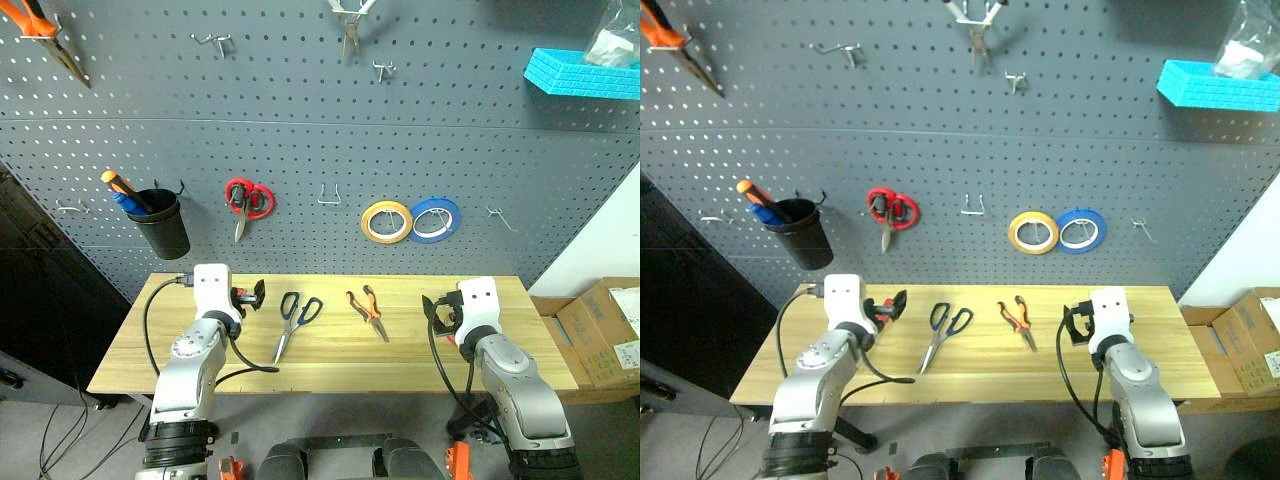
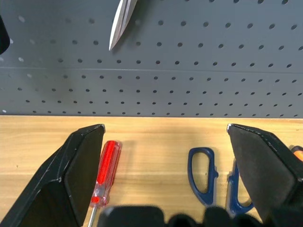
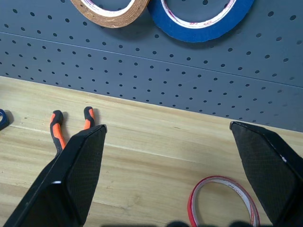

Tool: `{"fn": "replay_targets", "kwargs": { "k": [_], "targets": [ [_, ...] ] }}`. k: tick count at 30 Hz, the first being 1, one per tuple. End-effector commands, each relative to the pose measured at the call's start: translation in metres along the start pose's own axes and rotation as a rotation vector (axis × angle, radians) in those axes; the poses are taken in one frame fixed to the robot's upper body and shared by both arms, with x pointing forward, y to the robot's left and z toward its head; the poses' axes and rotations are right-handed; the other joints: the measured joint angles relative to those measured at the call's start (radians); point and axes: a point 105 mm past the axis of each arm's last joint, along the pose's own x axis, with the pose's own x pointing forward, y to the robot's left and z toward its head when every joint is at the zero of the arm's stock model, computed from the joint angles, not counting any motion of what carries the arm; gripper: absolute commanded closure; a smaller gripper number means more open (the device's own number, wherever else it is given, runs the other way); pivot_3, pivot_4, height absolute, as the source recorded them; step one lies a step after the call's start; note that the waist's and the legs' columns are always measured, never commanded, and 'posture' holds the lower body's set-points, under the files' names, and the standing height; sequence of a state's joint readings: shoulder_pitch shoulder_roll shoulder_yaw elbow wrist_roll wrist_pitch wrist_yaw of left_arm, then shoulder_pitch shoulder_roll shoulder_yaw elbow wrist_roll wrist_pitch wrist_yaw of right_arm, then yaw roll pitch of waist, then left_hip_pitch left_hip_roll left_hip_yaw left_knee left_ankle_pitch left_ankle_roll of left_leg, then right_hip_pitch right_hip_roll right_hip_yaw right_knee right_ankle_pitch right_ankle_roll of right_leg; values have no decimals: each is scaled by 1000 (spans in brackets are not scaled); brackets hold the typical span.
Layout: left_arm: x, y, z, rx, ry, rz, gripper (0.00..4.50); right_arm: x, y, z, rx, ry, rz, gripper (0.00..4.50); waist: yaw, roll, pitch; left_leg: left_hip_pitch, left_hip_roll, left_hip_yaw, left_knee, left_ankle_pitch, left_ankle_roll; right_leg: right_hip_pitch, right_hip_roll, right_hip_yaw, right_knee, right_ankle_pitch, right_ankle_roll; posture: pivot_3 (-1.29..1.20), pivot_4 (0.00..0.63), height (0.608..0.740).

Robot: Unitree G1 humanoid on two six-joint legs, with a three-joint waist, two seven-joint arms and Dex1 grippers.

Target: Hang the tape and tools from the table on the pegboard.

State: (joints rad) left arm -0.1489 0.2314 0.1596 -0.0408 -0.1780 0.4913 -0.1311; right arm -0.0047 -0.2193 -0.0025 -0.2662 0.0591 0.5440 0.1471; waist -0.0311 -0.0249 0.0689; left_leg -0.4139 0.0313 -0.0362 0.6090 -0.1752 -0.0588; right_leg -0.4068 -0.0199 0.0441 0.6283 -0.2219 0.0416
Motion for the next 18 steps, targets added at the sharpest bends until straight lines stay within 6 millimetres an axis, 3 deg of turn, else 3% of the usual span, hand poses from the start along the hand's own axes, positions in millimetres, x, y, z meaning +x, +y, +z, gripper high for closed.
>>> {"fn": "replay_targets", "kwargs": {
  "k": [1,18],
  "targets": [
    [0,-2,15,22,-48,-22,51,0,-4,15,-14,-62,-17,0,0,0,0,0,0,0,0,0,0,0,0,0,0,0,0,18,30,740],
    [-1,-3,20,1,-63,-27,51,-4,-3,14,-36,-51,15,0,0,0,0,0,0,0,0,0,0,0,0,0,0,0,0,21,53,740]
  ]
}}
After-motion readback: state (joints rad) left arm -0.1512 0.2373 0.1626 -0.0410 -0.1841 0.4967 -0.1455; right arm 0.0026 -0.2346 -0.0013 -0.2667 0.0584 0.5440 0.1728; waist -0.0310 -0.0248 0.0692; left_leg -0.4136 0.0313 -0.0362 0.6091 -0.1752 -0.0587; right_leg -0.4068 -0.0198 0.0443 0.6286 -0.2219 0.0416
